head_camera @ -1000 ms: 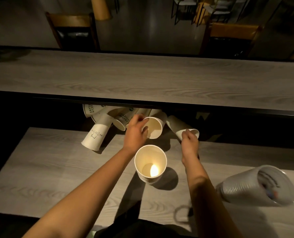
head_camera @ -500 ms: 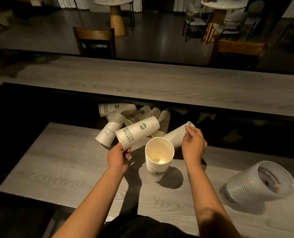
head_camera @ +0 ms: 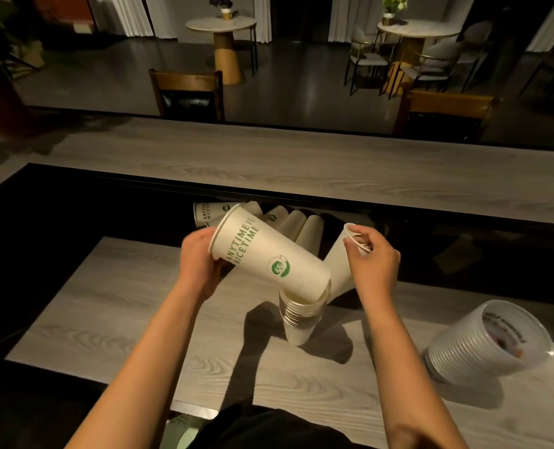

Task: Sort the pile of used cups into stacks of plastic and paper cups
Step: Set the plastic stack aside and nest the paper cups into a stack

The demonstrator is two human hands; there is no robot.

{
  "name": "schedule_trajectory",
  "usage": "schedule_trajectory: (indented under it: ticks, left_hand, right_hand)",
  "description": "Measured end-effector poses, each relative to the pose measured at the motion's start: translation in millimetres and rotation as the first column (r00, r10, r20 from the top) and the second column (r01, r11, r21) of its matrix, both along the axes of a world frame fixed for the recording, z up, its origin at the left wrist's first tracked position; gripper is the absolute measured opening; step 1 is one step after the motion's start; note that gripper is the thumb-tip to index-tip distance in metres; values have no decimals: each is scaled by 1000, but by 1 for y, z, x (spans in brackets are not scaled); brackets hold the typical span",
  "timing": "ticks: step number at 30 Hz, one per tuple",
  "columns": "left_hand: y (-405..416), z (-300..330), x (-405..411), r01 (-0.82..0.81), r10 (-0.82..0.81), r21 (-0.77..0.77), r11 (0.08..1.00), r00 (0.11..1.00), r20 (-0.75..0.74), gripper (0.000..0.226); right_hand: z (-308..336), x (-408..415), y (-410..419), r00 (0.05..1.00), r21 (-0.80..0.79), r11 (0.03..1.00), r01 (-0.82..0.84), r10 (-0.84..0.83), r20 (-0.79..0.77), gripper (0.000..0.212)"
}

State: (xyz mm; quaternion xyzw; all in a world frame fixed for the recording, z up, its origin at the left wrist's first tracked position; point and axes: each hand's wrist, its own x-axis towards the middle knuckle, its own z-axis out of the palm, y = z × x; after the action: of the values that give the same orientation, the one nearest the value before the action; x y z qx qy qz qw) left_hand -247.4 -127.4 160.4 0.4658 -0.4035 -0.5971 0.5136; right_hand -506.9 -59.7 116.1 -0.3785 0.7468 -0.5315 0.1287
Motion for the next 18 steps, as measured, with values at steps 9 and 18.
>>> schedule_trajectory:
  ticks: [9, 18]
  left_hand:
    - [7, 56, -14, 175, -80, -366, 914, 962, 260, 25]
    - [17, 13, -48, 288, -102, -318, 903, 864, 492, 20]
  right_hand:
    - [29, 2, 3, 988, -79, 997, -23, 11, -153, 23]
    - [79, 5, 18, 929, -257, 958, -130, 27, -369, 20]
